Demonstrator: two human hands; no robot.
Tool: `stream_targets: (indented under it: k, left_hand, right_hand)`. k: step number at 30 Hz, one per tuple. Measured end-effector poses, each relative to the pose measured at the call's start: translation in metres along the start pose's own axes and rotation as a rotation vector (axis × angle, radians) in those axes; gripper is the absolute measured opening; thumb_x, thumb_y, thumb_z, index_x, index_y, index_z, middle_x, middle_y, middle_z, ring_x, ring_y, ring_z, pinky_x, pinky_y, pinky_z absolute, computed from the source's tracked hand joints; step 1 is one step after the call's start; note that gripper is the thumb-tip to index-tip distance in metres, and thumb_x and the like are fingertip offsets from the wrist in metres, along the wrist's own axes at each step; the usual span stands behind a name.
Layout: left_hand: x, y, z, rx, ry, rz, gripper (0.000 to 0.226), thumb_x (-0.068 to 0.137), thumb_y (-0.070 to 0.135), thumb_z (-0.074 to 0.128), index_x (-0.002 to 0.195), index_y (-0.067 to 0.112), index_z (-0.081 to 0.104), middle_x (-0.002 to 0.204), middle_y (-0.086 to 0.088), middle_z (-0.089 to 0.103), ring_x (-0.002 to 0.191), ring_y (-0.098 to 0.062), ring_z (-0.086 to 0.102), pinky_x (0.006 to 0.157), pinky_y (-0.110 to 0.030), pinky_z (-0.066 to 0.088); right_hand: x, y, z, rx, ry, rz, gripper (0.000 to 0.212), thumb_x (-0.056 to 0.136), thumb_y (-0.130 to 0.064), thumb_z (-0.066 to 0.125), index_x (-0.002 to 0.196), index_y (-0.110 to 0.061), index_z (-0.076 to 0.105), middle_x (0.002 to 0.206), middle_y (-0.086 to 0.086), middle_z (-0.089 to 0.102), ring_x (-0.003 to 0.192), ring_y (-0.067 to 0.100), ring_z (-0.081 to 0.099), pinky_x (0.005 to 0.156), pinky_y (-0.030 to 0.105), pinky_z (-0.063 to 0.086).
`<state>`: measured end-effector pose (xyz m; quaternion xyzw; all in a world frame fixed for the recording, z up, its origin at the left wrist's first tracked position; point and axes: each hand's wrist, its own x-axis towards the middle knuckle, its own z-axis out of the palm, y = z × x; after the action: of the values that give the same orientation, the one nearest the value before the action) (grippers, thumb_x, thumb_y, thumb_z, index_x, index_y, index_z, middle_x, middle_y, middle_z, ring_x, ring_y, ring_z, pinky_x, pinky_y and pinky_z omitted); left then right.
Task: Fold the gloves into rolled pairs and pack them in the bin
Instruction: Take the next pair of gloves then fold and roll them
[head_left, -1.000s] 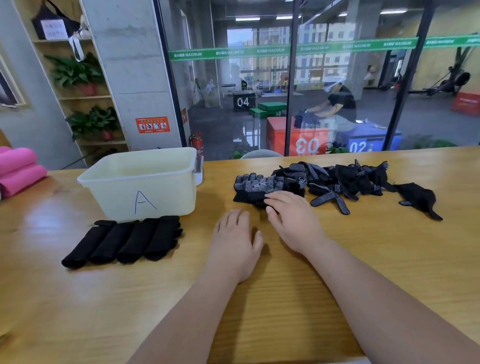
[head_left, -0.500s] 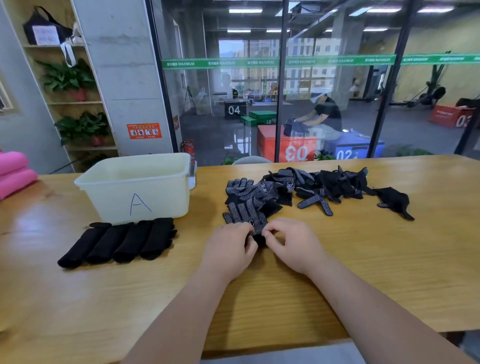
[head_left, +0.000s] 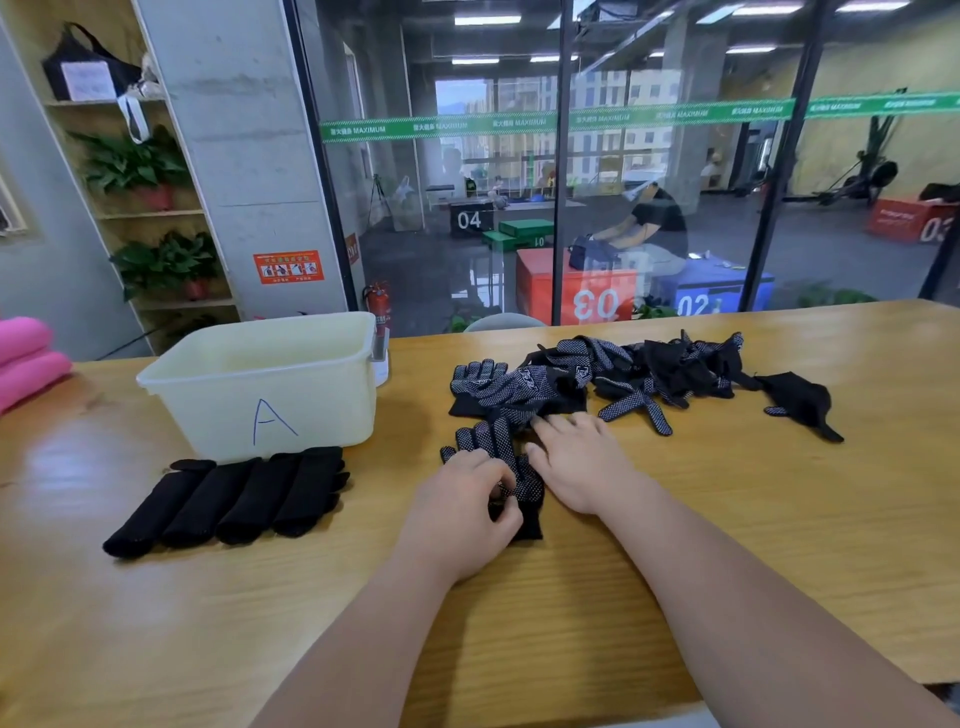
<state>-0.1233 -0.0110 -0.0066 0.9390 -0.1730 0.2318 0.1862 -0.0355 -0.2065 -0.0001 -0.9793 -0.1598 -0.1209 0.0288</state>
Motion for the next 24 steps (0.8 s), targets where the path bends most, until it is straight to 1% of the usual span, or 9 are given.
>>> stream_targets:
  k: [3,6,8,10,12,15,18,21,24]
  left_hand:
    - [0.003,-0.002,0.001,-0.015,-0.031,0.014,0.028,0.087,0.049,0.057,0.108,0.034,0.068,0.105,0.019,0.057,0.105,-0.004,0.051,0.083,-0.030,0.053]
    - [0.004,-0.005,0.003,-0.045,-0.063,0.026,0.039,0.088,0.049,0.057,0.122,0.033,0.069,0.126,0.022,0.059,0.122,-0.003,0.051,0.099,-0.029,0.050]
    - [0.004,-0.005,0.004,-0.064,-0.104,0.019,0.046,0.092,0.050,0.059,0.134,0.034,0.067,0.144,0.023,0.056,0.137,-0.001,0.045,0.112,-0.027,0.043]
    - [0.005,-0.005,0.005,-0.082,-0.161,0.005,0.051,0.096,0.054,0.059,0.143,0.036,0.062,0.154,0.023,0.050,0.146,0.000,0.038,0.119,-0.024,0.035]
    - [0.006,-0.005,0.005,-0.078,-0.211,0.008,0.056,0.096,0.060,0.055,0.147,0.037,0.059,0.158,0.024,0.046,0.150,0.001,0.034,0.123,-0.025,0.031]
    - [0.007,-0.006,0.006,-0.068,-0.278,0.037,0.065,0.096,0.068,0.046,0.154,0.039,0.051,0.164,0.023,0.039,0.155,0.002,0.023,0.128,-0.031,0.026]
    - [0.009,-0.006,0.006,-0.037,-0.330,0.055,0.066,0.100,0.069,0.043,0.160,0.040,0.041,0.169,0.023,0.028,0.158,0.003,0.013,0.131,-0.034,0.018]
    - [0.010,-0.005,0.006,-0.023,-0.352,0.051,0.067,0.102,0.070,0.039,0.162,0.042,0.035,0.171,0.024,0.021,0.158,0.004,0.007,0.132,-0.035,0.013]
    - [0.010,-0.006,0.008,-0.015,-0.354,0.051,0.067,0.103,0.071,0.038,0.163,0.042,0.033,0.171,0.025,0.020,0.158,0.004,0.005,0.132,-0.033,0.011]
  right_hand:
    - [0.009,-0.001,-0.001,-0.043,0.033,0.107,0.063,0.107,-0.055,0.019,0.163,-0.027,0.030,0.150,0.004,0.051,0.135,0.032,0.042,0.118,0.051,0.029]
    - [0.013,0.000,-0.003,-0.069,0.007,0.180,0.061,0.107,-0.055,0.020,0.161,-0.029,0.032,0.147,0.011,0.047,0.134,0.034,0.040,0.116,0.052,0.030]
    - [0.012,0.003,-0.004,-0.062,-0.003,0.201,0.060,0.107,-0.055,0.021,0.160,-0.029,0.033,0.145,0.013,0.047,0.133,0.034,0.039,0.113,0.051,0.034]
    - [0.009,0.009,-0.004,-0.024,0.008,0.201,0.061,0.107,-0.055,0.023,0.160,-0.028,0.033,0.143,0.012,0.048,0.132,0.032,0.039,0.111,0.050,0.037]
    - [0.006,0.018,-0.006,0.027,0.023,0.171,0.060,0.107,-0.055,0.026,0.160,-0.027,0.034,0.144,0.009,0.047,0.133,0.031,0.038,0.110,0.049,0.038]
    - [-0.001,0.037,-0.010,0.044,0.059,0.127,0.057,0.108,-0.051,0.029,0.157,-0.024,0.039,0.150,0.004,0.045,0.138,0.028,0.035,0.111,0.049,0.039]
    - [-0.007,0.065,-0.014,0.044,0.055,0.152,0.057,0.109,-0.049,0.029,0.158,-0.023,0.040,0.162,0.000,0.038,0.149,0.026,0.028,0.120,0.049,0.034]
    - [-0.014,0.097,-0.012,0.072,-0.011,0.246,0.061,0.110,-0.051,0.025,0.165,-0.023,0.029,0.174,-0.002,0.019,0.161,0.024,0.010,0.127,0.051,0.022]
    - [-0.018,0.122,-0.008,0.074,-0.071,0.341,0.064,0.110,-0.054,0.020,0.168,-0.026,0.020,0.177,-0.004,0.007,0.163,0.022,0.001,0.130,0.051,0.016]
